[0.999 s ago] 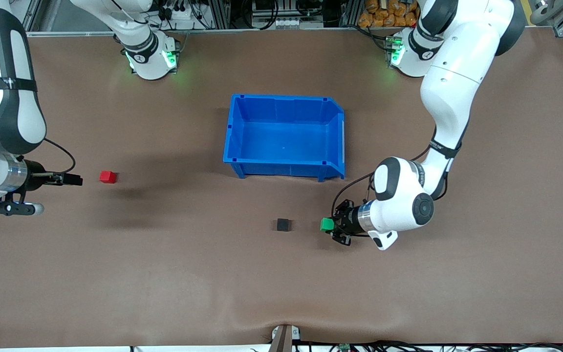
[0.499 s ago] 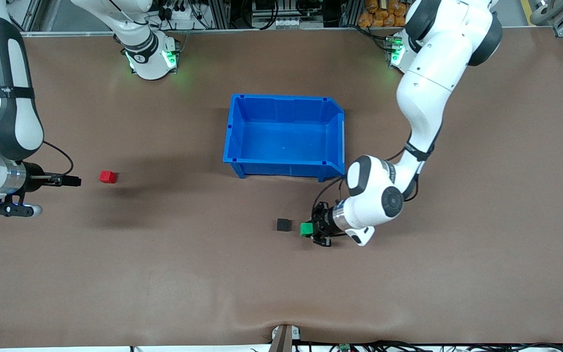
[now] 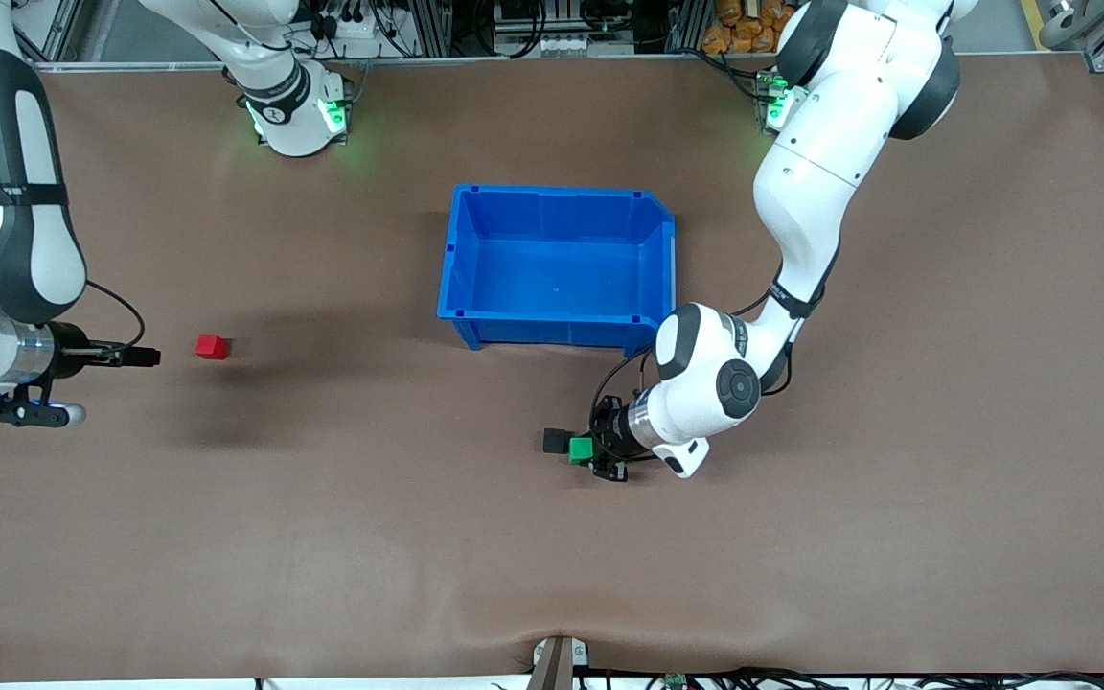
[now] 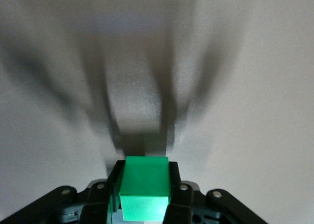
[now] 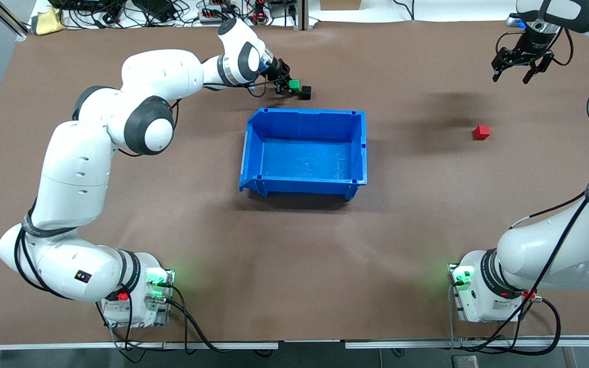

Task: Attach green and red cubes to black cube
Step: 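Lower the green cube beside the black cube with the left gripper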

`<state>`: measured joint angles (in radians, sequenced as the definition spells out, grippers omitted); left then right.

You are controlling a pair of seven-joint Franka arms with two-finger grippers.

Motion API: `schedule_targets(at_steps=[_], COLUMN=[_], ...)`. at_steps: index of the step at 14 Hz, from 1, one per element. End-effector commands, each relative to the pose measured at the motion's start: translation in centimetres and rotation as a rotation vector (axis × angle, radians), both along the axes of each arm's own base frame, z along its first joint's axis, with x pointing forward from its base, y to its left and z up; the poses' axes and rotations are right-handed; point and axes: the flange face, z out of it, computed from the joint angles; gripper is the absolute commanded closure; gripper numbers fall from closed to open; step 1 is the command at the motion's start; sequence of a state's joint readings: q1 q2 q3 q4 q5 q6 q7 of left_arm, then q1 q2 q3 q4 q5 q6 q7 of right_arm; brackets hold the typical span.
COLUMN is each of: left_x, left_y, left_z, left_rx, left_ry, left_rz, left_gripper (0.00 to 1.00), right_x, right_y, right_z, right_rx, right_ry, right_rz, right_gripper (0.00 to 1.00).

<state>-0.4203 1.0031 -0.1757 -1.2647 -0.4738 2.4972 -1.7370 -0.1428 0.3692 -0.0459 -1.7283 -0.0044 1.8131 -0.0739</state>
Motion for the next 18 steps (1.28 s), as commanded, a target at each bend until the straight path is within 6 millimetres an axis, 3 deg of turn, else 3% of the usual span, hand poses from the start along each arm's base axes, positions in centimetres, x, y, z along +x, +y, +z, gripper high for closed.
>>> schedule_targets(at_steps=[1,4,5,8,18], left_x=[0.4,-0.1,-0.8,-0.8,-1.5], left_y=[-0.4,-1.1,-2.3,-2.0,-2.9], left_z=[-0.1,-0.1,-0.1,-0.9,-0.7], left_rx=[0.009,0.008,0.009,0.018,0.046], left_ry=[-0.018,-0.017,-0.015,-0.010,-0.031], left_rz=[0.009,0.001,-0.012,-0.012,-0.066], left_gripper=[0.98,0.98,0.98,0.98,0.93], right_x=[-0.2,-0.3,-0.3,-0.3,-0.5], right_y=[-0.3,-0.8,-0.7,-0.9,-1.0], right_z=[-0.6,-1.7,-2.0,-3.1,-4.9], right_rx=[0.001,0.006,0.009,0.012,0.018], right_ry=[0.001,0.014,0.020,0.038,0.066], right_rz=[0.010,-0.007,-0.010,-0.014,-0.018], right_gripper=[0.00,0.00,0.00,0.00,0.00])
